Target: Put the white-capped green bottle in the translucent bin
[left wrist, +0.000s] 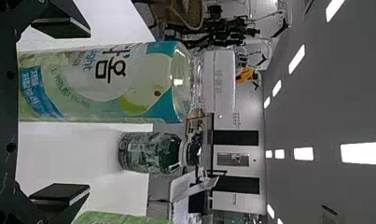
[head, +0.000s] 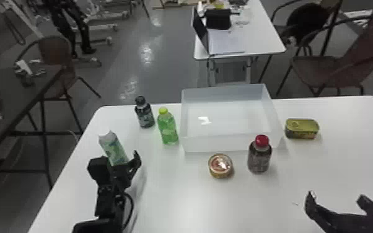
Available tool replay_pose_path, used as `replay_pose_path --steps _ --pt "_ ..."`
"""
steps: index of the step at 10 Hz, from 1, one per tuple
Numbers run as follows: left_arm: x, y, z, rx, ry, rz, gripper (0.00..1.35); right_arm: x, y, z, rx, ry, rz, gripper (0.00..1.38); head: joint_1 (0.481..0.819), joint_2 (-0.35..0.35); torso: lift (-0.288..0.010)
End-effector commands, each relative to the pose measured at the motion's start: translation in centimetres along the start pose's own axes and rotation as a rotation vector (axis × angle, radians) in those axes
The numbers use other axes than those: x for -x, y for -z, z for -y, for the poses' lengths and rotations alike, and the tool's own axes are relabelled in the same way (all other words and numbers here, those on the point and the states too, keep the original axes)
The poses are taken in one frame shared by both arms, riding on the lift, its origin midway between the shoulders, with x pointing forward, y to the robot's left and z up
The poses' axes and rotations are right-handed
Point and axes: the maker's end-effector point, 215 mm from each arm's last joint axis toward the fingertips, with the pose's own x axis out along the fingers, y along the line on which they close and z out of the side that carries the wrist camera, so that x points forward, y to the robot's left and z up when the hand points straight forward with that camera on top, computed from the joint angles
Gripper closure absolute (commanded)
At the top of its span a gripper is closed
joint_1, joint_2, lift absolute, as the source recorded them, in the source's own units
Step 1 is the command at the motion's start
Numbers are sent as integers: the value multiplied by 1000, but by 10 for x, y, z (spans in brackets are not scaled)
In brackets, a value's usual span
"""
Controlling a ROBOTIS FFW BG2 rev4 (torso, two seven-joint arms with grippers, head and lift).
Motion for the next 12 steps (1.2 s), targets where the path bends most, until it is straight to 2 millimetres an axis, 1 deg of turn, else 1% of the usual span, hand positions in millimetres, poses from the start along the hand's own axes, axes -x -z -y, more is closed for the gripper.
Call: replay_pose_path --steps 1,2,3,4,5,6,7,8,9,10,11,12 --pt "-8 -4 -18 -29 -33 3 137 0 1 -3 -6 -6 -1 65 695 211 -71" --pt "-13 -10 -33 -43 -59 12 180 0 3 -7 -13 -12 -2 65 695 228 -71" --pt "-16 -12 -46 -49 -68 13 358 0 4 -8 -17 -13 -5 65 695 250 -71" --pt "-16 -10 -52 -44 -69 15 757 -1 5 -10 -23 -12 -5 65 695 267 -71" --pt "-15 -6 -50 -34 -62 9 932 -2 5 -12 -30 -14 -4 65 695 275 -71" --pt "-14 -5 -42 -35 -53 7 981 -2 7 -14 -31 -20 -6 65 695 285 -71" --pt "-15 -8 -35 -41 -45 17 983 -2 7 -15 -32 -22 -5 65 695 286 -71" --pt "-16 -21 -27 -37 -37 56 983 -2 8 -15 -34 -22 -7 65 695 284 -71" --pt "-17 -48 -12 -48 -8 117 984 -2 8 -15 -34 -22 -7 65 695 276 -71" --pt "-18 -89 18 -89 49 191 1026 -1 9 -15 -37 -21 -10 65 695 265 -71" --pt "-13 -140 57 -120 114 295 1026 -1 9 -15 -37 -21 -10 65 695 244 -71" --pt "-4 -179 101 -124 185 357 1026 -1 10 -15 -39 -21 -11 65 695 208 -71"
